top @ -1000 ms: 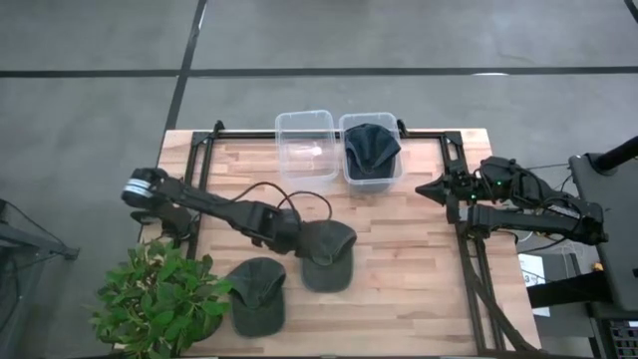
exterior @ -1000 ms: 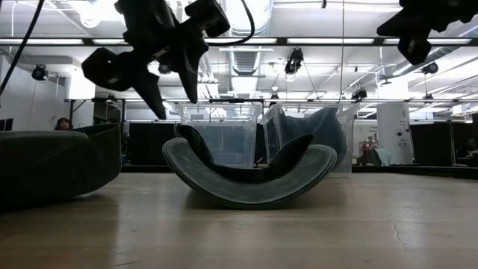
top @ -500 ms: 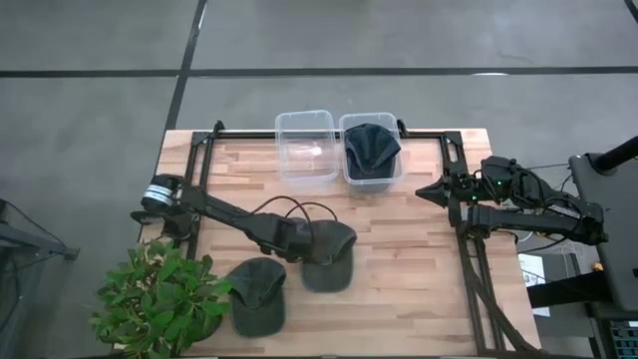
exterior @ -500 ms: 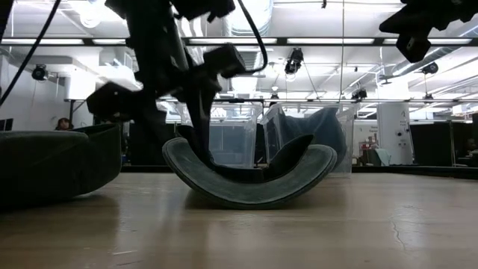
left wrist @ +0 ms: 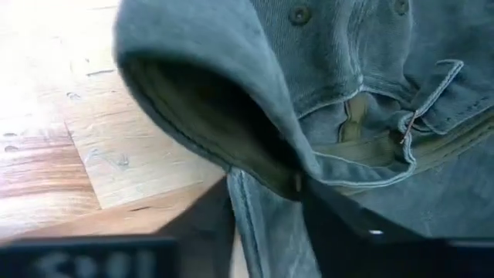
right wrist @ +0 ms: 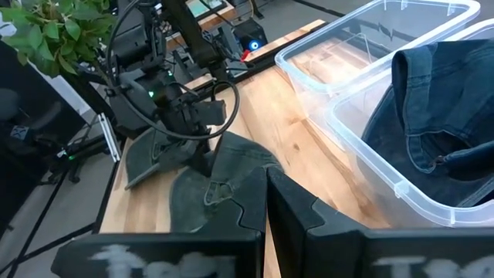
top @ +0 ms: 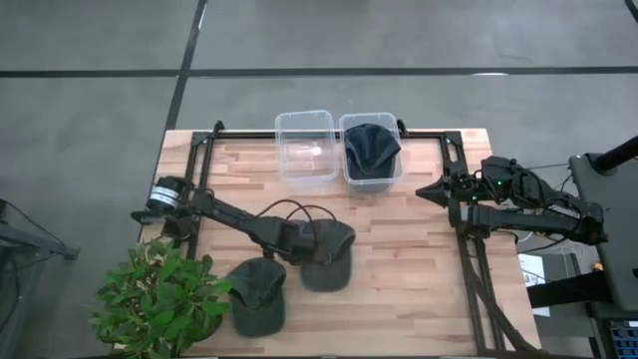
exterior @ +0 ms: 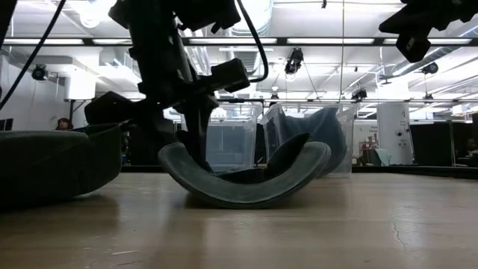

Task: Pick & Place hat
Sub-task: Put the top green cap into the left transparent bin, then put the green cap into the left transparent bin

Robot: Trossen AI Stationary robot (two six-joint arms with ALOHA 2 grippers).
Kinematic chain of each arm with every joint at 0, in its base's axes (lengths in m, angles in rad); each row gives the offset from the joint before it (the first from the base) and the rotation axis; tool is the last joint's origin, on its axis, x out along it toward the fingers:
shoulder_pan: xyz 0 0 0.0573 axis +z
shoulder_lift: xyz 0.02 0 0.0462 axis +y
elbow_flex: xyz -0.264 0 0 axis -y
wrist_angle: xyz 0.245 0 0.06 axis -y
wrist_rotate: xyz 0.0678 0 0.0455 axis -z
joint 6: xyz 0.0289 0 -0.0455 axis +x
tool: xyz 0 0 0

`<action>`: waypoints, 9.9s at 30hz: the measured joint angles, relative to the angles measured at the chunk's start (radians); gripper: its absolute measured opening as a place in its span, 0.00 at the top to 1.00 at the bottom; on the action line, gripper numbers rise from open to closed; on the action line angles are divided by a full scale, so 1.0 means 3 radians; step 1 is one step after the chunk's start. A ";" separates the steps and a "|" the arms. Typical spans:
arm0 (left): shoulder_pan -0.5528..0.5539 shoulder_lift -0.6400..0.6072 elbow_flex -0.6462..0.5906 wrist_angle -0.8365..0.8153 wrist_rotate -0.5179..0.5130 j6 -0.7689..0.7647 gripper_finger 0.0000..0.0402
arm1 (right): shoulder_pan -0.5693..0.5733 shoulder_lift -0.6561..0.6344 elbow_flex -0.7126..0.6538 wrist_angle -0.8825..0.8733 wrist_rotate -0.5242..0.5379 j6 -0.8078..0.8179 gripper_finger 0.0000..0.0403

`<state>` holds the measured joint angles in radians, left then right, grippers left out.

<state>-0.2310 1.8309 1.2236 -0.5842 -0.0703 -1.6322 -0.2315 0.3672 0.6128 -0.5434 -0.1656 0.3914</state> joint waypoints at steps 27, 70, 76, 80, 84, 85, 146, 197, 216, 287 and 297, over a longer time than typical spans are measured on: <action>-0.0297 -0.1228 0.0375 0.0155 -0.2520 0.2204 0.99 | -0.0001 0.0001 0.0001 0.0013 0.0035 -0.0006 0.98; 0.2133 -0.1532 0.0329 -0.0150 -0.1035 0.2035 0.99 | -0.0002 0.0005 0.0002 0.0011 0.0380 0.0006 0.98; 0.2155 -0.1431 0.0323 -0.0251 -0.0925 0.2026 0.99 | -0.0003 0.0005 0.0002 0.0011 0.0415 0.0035 0.98; 0.2170 -0.1347 0.0323 -0.0251 -0.0890 0.2031 0.99 | -0.0002 0.0005 0.0003 0.0010 0.0415 0.0168 0.98; 0.2182 -0.1265 0.0323 -0.0286 -0.0844 0.2053 0.99 | -0.0002 0.0005 0.0002 0.0010 0.0415 0.0231 0.98; 0.2188 -0.1243 0.0323 -0.0282 -0.0838 0.2056 0.99 | -0.0002 0.0005 0.0002 0.0010 0.0416 0.0233 0.98; 0.2343 -0.1359 0.0358 -0.0558 -0.0620 0.2544 0.60 | -0.0002 0.0006 0.0003 0.0033 0.0474 0.0382 0.98; 0.0343 -0.1480 -0.0252 -0.1626 0.1368 -0.0153 0.60 | -0.0001 0.0005 0.0002 0.0033 0.0466 0.0354 0.98; -0.0282 -0.1480 -0.0734 -0.1508 0.2090 -0.1388 0.60 | -0.0002 0.0006 0.0003 0.0032 0.0461 0.0276 0.98; -0.0537 -0.1480 -0.2069 0.0628 0.2573 -0.1732 0.60 | -0.0001 0.0005 0.0003 0.0033 0.0466 0.0204 0.98; -0.0535 -0.1480 -0.2143 0.0881 0.2221 -0.1761 0.71 | -0.0001 0.0005 0.0003 0.0034 0.0472 0.0204 0.98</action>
<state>-0.3916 1.3869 0.5808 -0.3199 0.5961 -2.1605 -0.2318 0.3687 0.6136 -0.5331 -0.0240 0.4526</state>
